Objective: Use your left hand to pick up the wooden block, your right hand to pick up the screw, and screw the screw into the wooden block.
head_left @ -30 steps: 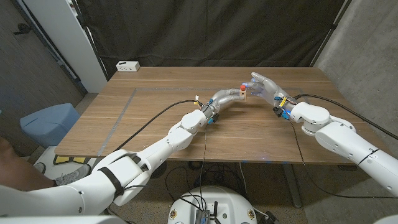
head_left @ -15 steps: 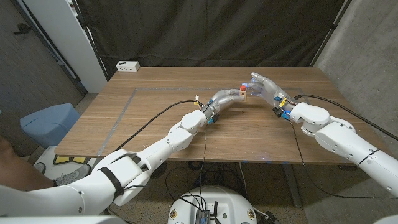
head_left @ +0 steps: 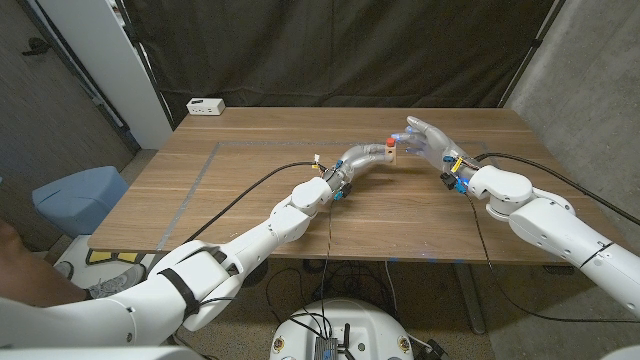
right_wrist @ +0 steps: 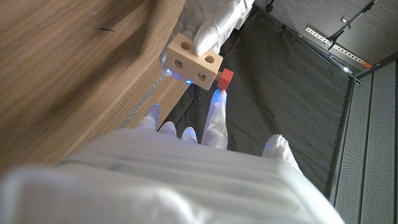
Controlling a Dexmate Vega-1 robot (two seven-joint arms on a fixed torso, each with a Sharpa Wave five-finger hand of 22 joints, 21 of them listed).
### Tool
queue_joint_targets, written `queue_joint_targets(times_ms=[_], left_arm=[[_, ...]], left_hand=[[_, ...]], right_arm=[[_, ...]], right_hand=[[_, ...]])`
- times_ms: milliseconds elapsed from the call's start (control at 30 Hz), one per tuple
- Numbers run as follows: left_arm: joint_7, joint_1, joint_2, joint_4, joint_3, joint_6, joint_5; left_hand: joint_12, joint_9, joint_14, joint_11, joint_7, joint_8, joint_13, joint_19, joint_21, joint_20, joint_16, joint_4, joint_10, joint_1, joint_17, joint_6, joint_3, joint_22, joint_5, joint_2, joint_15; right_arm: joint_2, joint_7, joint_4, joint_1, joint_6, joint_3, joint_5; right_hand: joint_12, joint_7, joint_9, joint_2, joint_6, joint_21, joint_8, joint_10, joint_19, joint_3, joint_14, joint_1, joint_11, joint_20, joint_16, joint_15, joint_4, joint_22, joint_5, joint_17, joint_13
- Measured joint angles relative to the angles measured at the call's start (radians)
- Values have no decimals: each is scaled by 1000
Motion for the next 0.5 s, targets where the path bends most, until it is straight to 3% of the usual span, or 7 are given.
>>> queue_joint_targets(times_ms=[500], left_arm=[[-1, 0, 0, -3, 1, -2, 0]], left_hand=[[0, 3, 0, 0, 0, -1, 0, 0, 0, 0, 0, 0, 0, 0, 0, 0, 0, 0, 0, 0, 0]], right_arm=[[-8, -24, -22, -29, 0, 18, 3]], right_hand=[[7, 12, 3, 0, 84, 7, 20, 50, 15, 0, 0, 0, 0, -7, 6, 0, 0, 0, 7, -5, 0]])
